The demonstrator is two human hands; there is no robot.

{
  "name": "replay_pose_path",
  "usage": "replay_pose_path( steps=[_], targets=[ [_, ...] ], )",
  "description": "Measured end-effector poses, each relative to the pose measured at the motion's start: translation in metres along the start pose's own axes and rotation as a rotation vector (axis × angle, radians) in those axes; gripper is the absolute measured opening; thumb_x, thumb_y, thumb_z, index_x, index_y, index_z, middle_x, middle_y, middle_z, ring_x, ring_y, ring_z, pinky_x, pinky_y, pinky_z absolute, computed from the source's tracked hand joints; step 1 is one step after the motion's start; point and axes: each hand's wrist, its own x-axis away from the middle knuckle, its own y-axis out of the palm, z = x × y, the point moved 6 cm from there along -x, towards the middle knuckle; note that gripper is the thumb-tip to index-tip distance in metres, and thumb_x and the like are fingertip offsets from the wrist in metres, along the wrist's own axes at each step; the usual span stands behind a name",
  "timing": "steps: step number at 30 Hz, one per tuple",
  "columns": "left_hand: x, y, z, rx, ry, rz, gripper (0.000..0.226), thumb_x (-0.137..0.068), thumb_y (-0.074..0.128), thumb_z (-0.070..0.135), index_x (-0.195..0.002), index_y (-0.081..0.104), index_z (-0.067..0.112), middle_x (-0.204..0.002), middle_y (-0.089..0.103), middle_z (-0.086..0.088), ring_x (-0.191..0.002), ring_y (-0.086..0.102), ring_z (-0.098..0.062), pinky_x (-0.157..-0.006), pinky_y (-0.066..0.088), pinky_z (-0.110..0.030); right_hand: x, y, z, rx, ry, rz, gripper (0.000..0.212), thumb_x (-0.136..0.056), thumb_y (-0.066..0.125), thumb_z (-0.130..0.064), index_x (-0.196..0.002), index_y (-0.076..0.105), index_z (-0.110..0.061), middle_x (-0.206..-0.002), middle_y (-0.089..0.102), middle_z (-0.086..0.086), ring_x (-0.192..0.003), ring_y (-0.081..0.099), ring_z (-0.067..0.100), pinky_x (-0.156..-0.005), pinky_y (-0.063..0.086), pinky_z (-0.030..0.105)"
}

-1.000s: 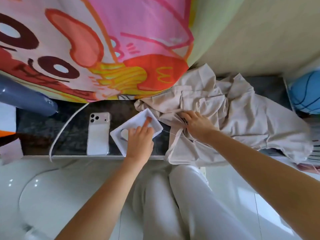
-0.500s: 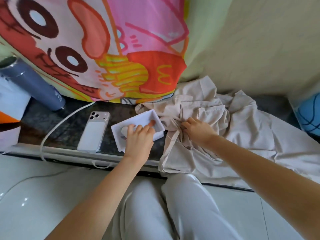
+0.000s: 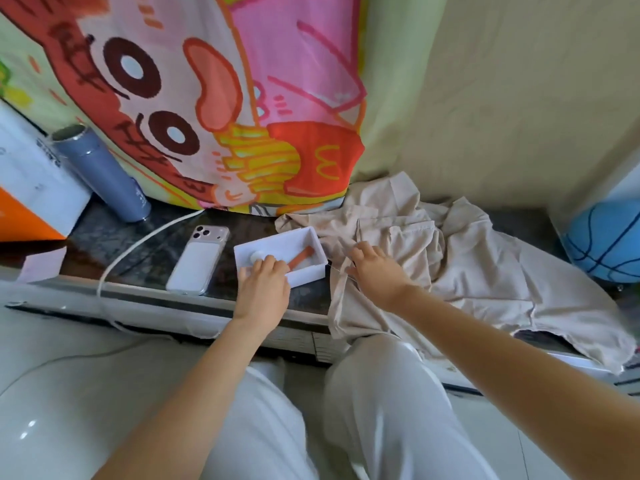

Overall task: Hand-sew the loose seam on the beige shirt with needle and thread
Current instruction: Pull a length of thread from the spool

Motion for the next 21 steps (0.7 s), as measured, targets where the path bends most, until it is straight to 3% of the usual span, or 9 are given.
replay_pose_path(
  steps=[4,7,10,13,16,18,21],
  targets=[
    [-0.011,0.003,-0.037,0.048,-0.156,-0.028,0.028,-0.098,0.041,0.017,-0.124,0.051,0.019,-0.124,0.051,-0.002,-0.117,0.043,-0.022,-0.095,0.032,-0.036,-0.021,-0.002,-0.041,0.036,-0.269,0.052,0.042,-0.101,0.04,-0.021,-0.142,0.038,-0.014,-0.144,0.038,0.005,-0.131,0.034,0.026,-0.107,0.025,0.034],
    [-0.023,0.007,-0.05,0.034,-0.148,-0.096,0.043,-0.093,0.045,0.003,-0.132,0.045,0.022,-0.134,0.047,0.0,-0.122,0.037,-0.024,-0.097,0.029,-0.035,-0.029,0.003,-0.058,0.03,-0.32,0.067,0.041,-0.098,0.046,-0.017,-0.14,0.043,-0.016,-0.142,0.043,0.004,-0.129,0.038,0.027,-0.104,0.028,0.035],
    [-0.036,0.01,-0.055,-0.012,-0.068,-0.168,0.056,-0.087,0.045,-0.005,-0.135,0.044,0.025,-0.138,0.046,0.002,-0.122,0.034,-0.025,-0.096,0.028,-0.034,-0.032,0.011,-0.063,0.02,-0.347,0.162,0.035,-0.089,0.058,-0.006,-0.124,0.06,-0.01,-0.12,0.061,0.012,-0.113,0.054,0.035,-0.096,0.04,0.041],
    [-0.047,0.013,-0.054,-0.06,0.001,-0.219,0.057,-0.088,0.043,-0.005,-0.135,0.046,0.028,-0.137,0.047,0.002,-0.12,0.034,-0.026,-0.097,0.028,-0.035,-0.033,0.018,-0.061,0.031,-0.319,0.145,0.033,-0.092,0.055,-0.006,-0.123,0.061,-0.014,-0.114,0.064,0.008,-0.111,0.054,0.031,-0.097,0.037,0.038],
    [-0.054,0.018,-0.052,-0.127,0.048,-0.235,0.044,-0.092,0.051,0.008,-0.129,0.051,0.032,-0.127,0.047,-0.001,-0.114,0.034,-0.026,-0.101,0.026,-0.036,-0.035,0.015,-0.062,-0.012,-0.343,0.259,0.037,-0.066,0.075,0.007,-0.097,0.073,-0.014,-0.082,0.069,0.005,-0.08,0.066,0.03,-0.075,0.053,0.037],
    [-0.055,0.02,-0.051,-0.15,0.058,-0.246,0.034,-0.093,0.055,0.017,-0.124,0.054,0.032,-0.121,0.044,-0.003,-0.113,0.033,-0.026,-0.104,0.024,-0.037,-0.036,0.014,-0.064,-0.027,-0.341,0.238,0.034,-0.075,0.067,0.007,-0.102,0.072,-0.013,-0.089,0.07,0.007,-0.088,0.064,0.03,-0.083,0.049,0.037],
    [-0.053,0.022,-0.052,-0.157,0.047,-0.237,0.032,-0.093,0.057,0.023,-0.124,0.051,0.029,-0.122,0.043,-0.004,-0.113,0.033,-0.026,-0.102,0.025,-0.038,-0.039,0.019,-0.06,-0.013,-0.307,0.172,0.036,-0.095,0.046,-0.004,-0.125,0.06,-0.018,-0.116,0.064,0.005,-0.115,0.05,0.027,-0.101,0.03,0.03]
  ],
)
